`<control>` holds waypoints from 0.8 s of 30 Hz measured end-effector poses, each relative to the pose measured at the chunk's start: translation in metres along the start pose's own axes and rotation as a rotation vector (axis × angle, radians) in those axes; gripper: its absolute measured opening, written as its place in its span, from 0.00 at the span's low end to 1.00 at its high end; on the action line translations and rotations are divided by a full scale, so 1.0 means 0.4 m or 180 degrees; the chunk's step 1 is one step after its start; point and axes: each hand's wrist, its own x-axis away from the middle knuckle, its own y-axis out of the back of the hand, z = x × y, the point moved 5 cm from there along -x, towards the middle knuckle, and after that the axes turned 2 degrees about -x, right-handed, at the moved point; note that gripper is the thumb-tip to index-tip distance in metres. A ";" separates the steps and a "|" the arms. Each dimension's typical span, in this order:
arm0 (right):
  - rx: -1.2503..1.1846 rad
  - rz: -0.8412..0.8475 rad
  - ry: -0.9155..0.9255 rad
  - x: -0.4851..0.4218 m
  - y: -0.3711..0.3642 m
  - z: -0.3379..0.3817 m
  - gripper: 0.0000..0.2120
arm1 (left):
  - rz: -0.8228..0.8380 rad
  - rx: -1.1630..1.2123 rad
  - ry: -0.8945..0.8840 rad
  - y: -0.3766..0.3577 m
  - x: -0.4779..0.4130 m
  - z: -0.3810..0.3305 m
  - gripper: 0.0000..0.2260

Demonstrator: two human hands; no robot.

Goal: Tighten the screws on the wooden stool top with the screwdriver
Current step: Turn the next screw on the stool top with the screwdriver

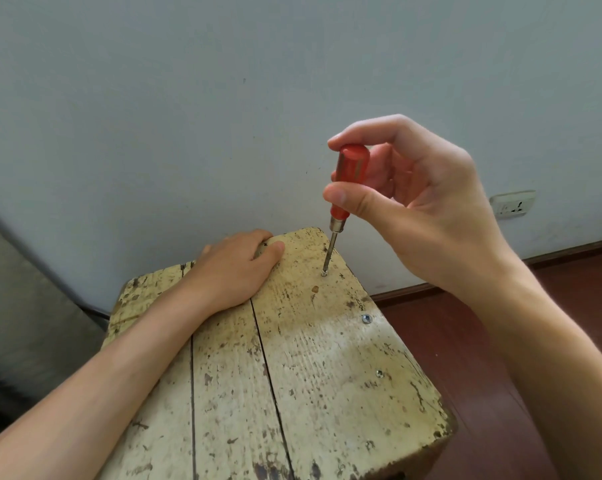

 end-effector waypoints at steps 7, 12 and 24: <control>0.0051 -0.0401 -0.0091 0.011 0.004 -0.006 0.19 | -0.0002 -0.0025 0.0004 0.001 0.000 -0.003 0.18; 0.0149 0.0159 0.0038 0.009 0.025 0.003 0.18 | 0.0001 -0.0034 0.0004 0.000 -0.001 -0.001 0.19; 0.0025 0.0047 -0.0066 0.005 0.028 0.006 0.16 | 0.0030 -0.0025 0.0009 -0.003 -0.004 0.003 0.20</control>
